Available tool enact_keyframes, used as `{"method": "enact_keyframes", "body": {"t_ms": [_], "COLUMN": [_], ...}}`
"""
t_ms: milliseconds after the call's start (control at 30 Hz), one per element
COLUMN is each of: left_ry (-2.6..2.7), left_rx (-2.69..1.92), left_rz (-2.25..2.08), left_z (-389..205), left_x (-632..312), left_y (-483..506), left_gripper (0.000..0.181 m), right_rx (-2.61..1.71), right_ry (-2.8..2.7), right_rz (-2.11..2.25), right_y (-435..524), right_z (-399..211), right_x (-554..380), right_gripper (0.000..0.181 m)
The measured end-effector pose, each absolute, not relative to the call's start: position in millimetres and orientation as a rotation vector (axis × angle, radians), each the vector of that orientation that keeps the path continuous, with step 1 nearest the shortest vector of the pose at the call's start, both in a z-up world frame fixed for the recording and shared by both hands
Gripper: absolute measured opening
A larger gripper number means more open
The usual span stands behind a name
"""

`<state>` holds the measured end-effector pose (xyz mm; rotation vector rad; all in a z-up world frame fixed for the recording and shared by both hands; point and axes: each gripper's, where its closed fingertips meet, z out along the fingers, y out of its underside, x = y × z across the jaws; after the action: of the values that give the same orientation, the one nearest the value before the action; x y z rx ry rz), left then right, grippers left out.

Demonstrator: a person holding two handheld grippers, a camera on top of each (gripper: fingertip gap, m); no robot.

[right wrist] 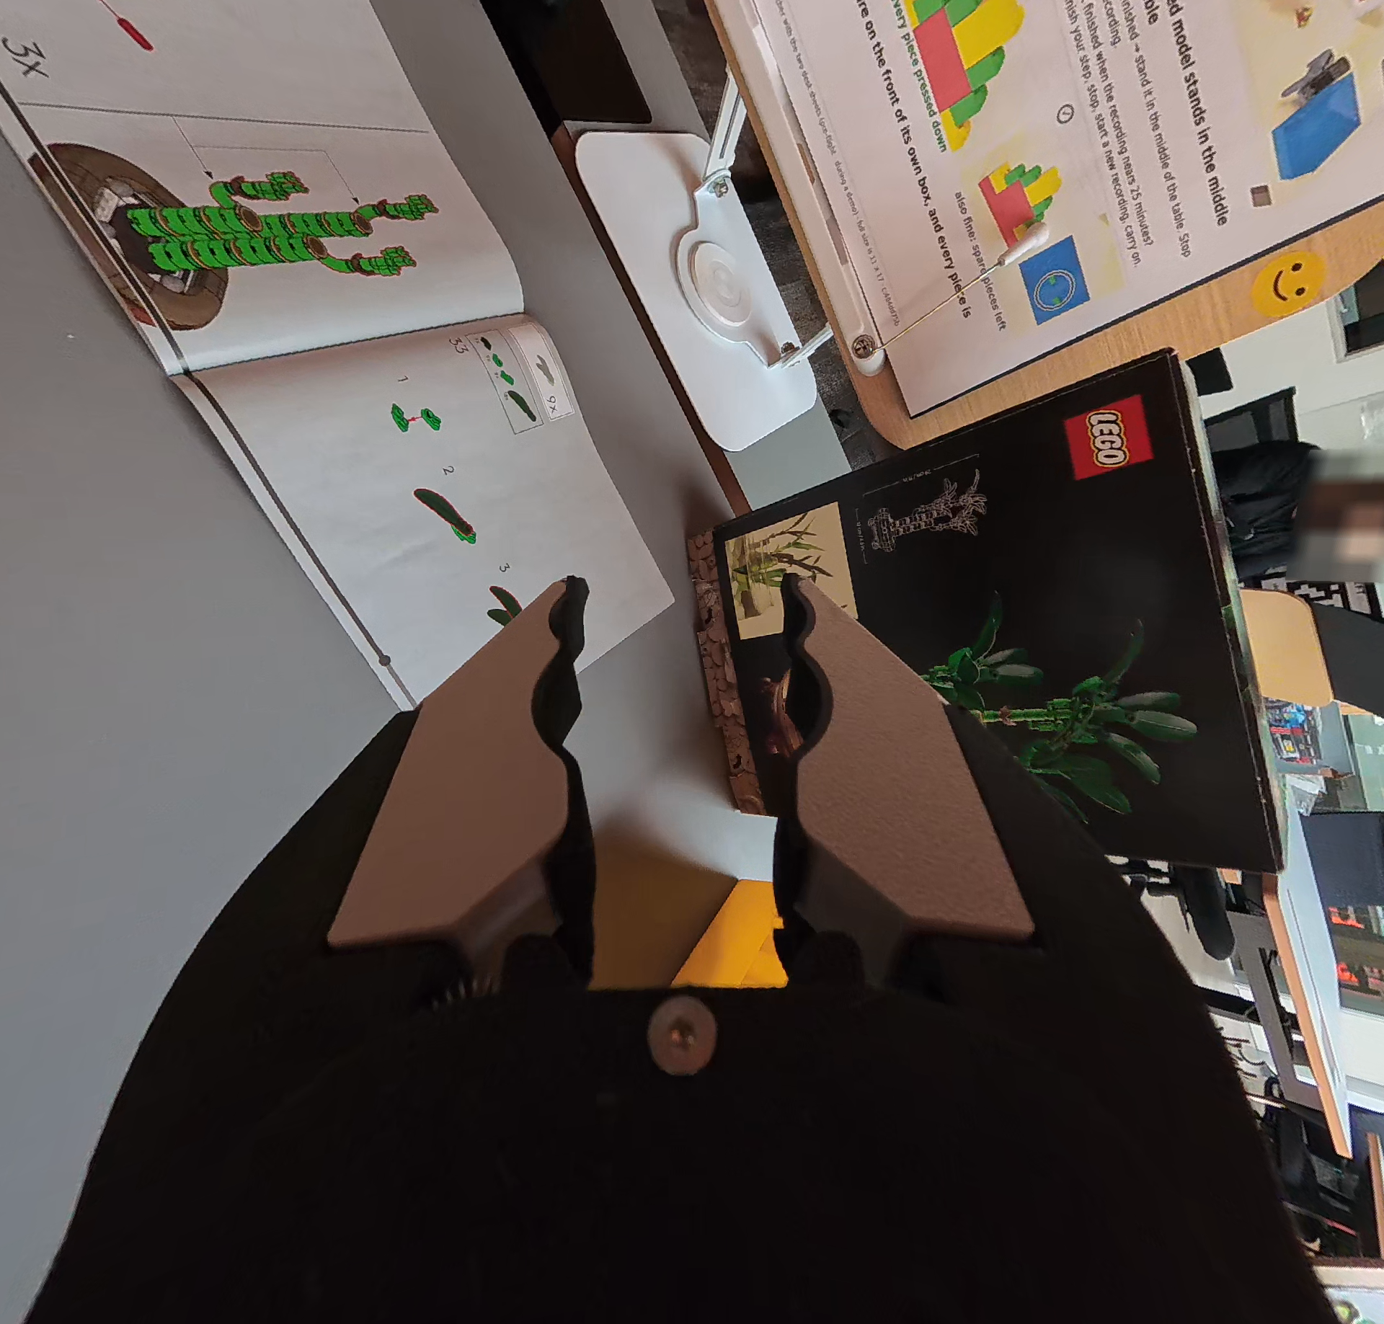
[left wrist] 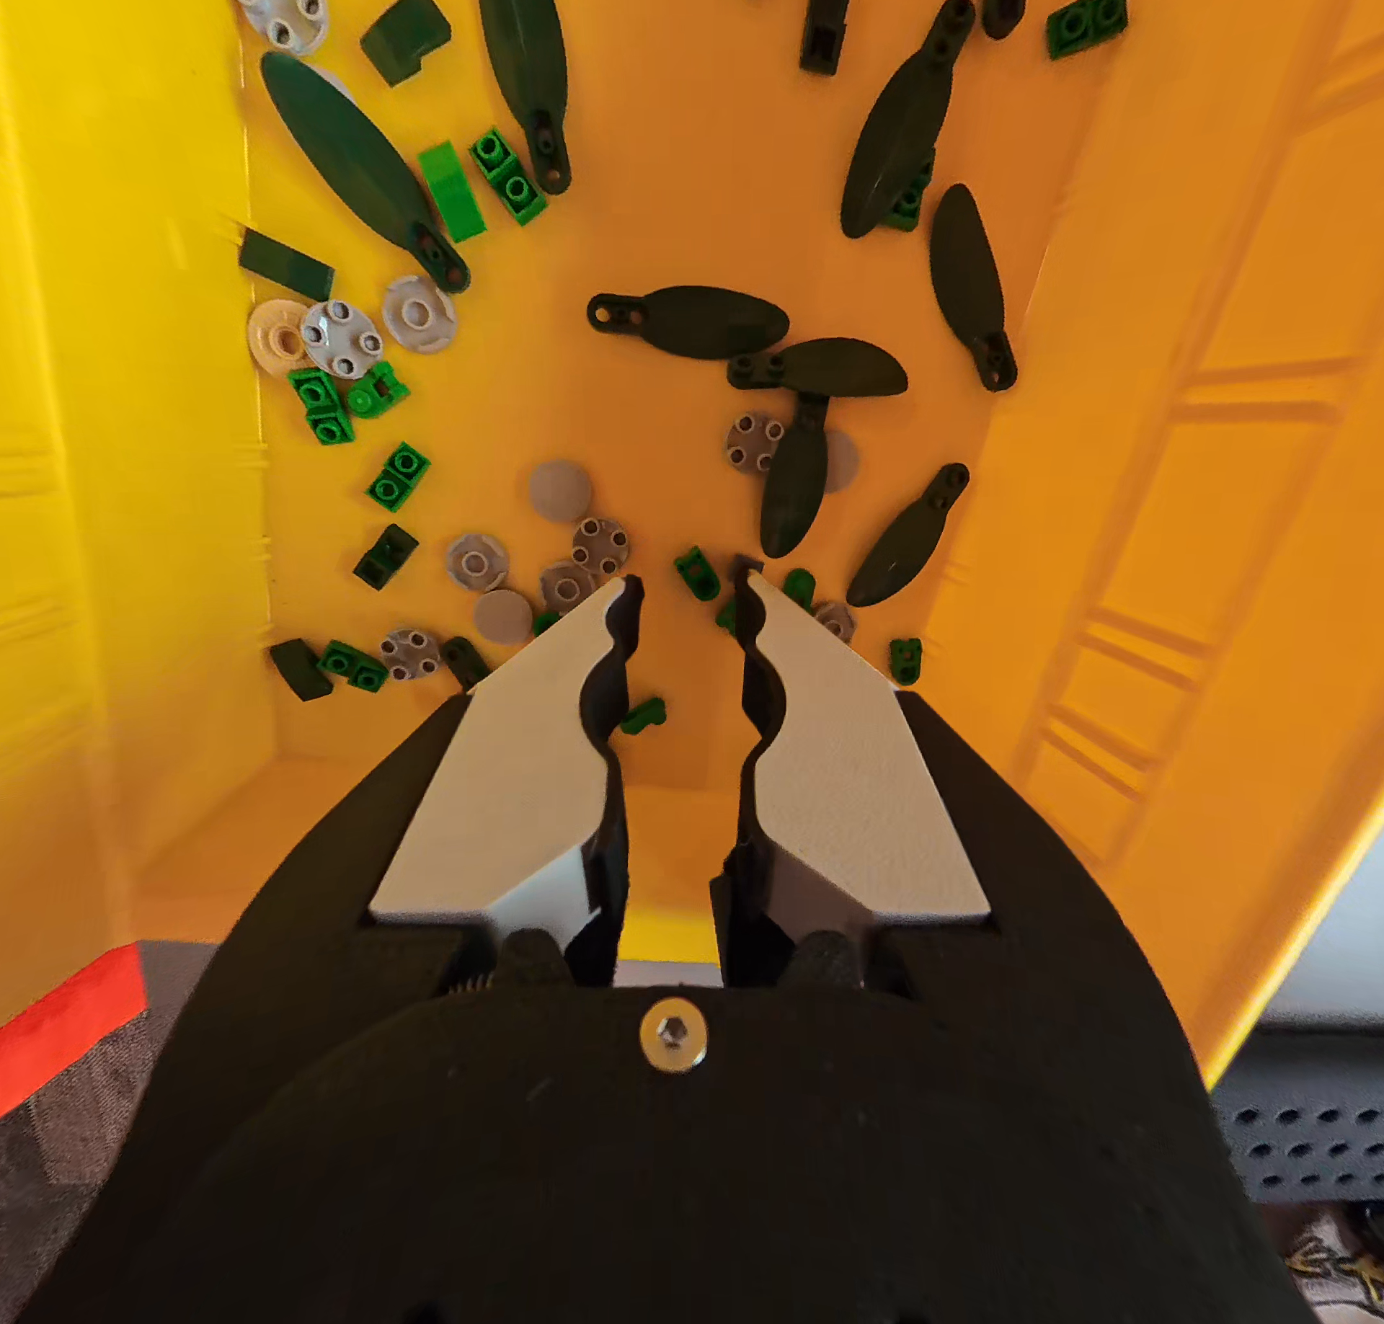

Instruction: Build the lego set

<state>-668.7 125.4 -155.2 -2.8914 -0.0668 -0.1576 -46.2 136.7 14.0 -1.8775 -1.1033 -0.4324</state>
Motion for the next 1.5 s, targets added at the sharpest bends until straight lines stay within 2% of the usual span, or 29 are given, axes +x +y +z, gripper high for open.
{"method": "enact_keyframes", "body": {"t_ms": [200, 1033, 1167, 1300, 1500], "left_ry": [-0.087, -0.049, -0.055, -0.012, 0.378], "left_rx": [-2.889, -2.856, -2.667, -2.311, -1.637], "left_rz": [-0.165, -0.089, -0.134, -0.421, -1.334], "left_z": [-159.2, -152.3, -110.8, -46.2, 73.1], "left_x": [-667.6, -680.2, -675.2, -626.8, -492.0], "left_y": [128.7, 119.3, 119.5, 109.5, 27.0], "left_gripper": [0.014, 0.006, 0.006, 0.006, 0.006], "right_rx": [-1.876, -1.880, -1.880, -1.882, -1.887], "right_ry": [-1.099, -1.121, -1.120, -1.116, -1.133], "right_rz": [-0.433, -0.439, -0.440, -0.439, -0.442], "right_y": [135.9, 135.4, 135.1, 135.7, 135.7], "right_z": [15.3, 12.3, 12.8, 12.8, 9.6], "right_x": [-44.7, -47.3, -46.6, -45.6, -49.3], "right_gripper": [0.053, 0.053, 0.053, 0.053, 0.053]}}
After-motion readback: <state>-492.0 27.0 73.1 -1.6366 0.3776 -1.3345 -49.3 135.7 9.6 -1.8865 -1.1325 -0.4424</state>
